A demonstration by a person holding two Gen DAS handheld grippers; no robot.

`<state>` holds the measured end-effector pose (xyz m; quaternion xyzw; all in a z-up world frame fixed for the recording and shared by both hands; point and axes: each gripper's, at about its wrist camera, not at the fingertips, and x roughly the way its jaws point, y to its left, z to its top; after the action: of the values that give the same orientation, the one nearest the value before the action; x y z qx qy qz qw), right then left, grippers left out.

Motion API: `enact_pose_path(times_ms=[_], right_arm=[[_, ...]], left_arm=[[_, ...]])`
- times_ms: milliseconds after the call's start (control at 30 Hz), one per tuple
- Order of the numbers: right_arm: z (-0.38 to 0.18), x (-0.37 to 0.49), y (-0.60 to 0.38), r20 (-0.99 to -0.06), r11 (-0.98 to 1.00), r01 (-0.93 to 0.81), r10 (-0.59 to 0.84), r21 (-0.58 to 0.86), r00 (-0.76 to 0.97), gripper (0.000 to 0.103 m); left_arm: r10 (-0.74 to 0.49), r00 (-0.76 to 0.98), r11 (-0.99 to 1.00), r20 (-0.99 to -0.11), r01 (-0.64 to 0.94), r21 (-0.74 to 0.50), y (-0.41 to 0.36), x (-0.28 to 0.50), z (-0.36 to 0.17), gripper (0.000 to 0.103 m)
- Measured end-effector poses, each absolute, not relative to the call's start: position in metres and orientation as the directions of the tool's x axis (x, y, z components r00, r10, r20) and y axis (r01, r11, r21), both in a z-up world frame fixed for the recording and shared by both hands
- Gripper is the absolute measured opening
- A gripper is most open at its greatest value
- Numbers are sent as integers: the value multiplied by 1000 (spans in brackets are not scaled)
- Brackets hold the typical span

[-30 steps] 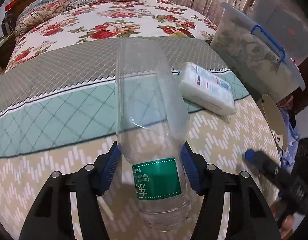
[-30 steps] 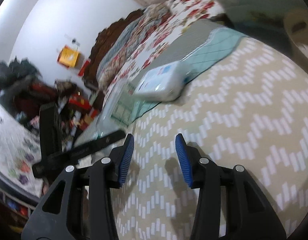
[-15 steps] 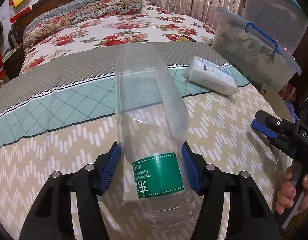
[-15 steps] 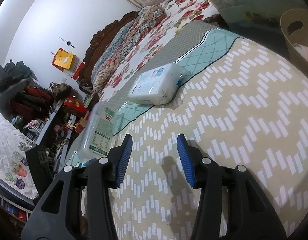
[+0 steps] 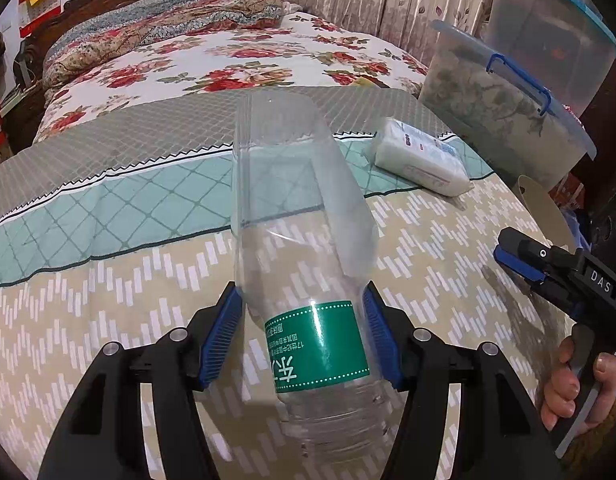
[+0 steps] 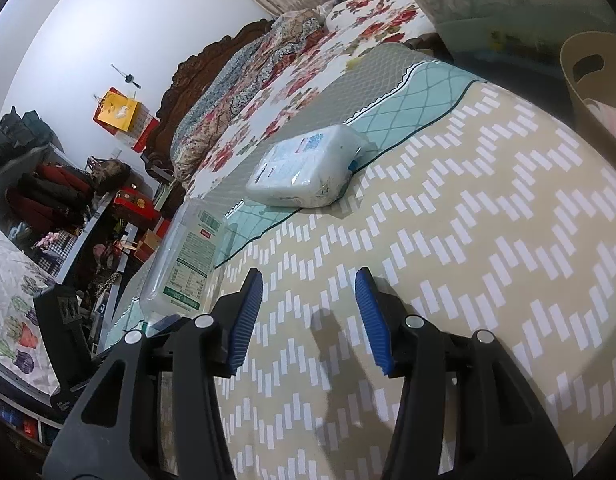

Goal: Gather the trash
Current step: 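Grasp the clear bottle with the left gripper while the right gripper grasps the white tissue pack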

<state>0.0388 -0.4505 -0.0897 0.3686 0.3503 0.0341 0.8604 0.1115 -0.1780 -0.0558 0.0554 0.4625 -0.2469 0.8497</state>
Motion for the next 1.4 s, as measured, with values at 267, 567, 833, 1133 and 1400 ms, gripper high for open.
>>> enact_pose_path(times_ms=[267, 567, 833, 1133, 1400], right_arm=[[-90, 39, -451, -578, 726, 199, 317, 659, 752, 52], [-90, 39, -450, -577, 725, 200, 318, 660, 753, 52], [-90, 39, -450, -577, 724, 201, 317, 660, 753, 52], [-90, 39, -450, -576, 723, 201, 318, 661, 753, 52], [-90, 38, -450, -577, 723, 202, 317, 661, 753, 52]], left_arm=[[-377, 442, 866, -814, 479, -141, -179, 111, -56, 61], [-393, 430, 860, -813, 484, -160, -180, 112, -56, 65], [-397, 428, 859, -812, 486, -163, -180, 112, -56, 65], [-399, 426, 858, -812, 487, -165, -181, 112, -56, 66], [-398, 427, 858, -812, 486, -165, -180, 112, -56, 66]])
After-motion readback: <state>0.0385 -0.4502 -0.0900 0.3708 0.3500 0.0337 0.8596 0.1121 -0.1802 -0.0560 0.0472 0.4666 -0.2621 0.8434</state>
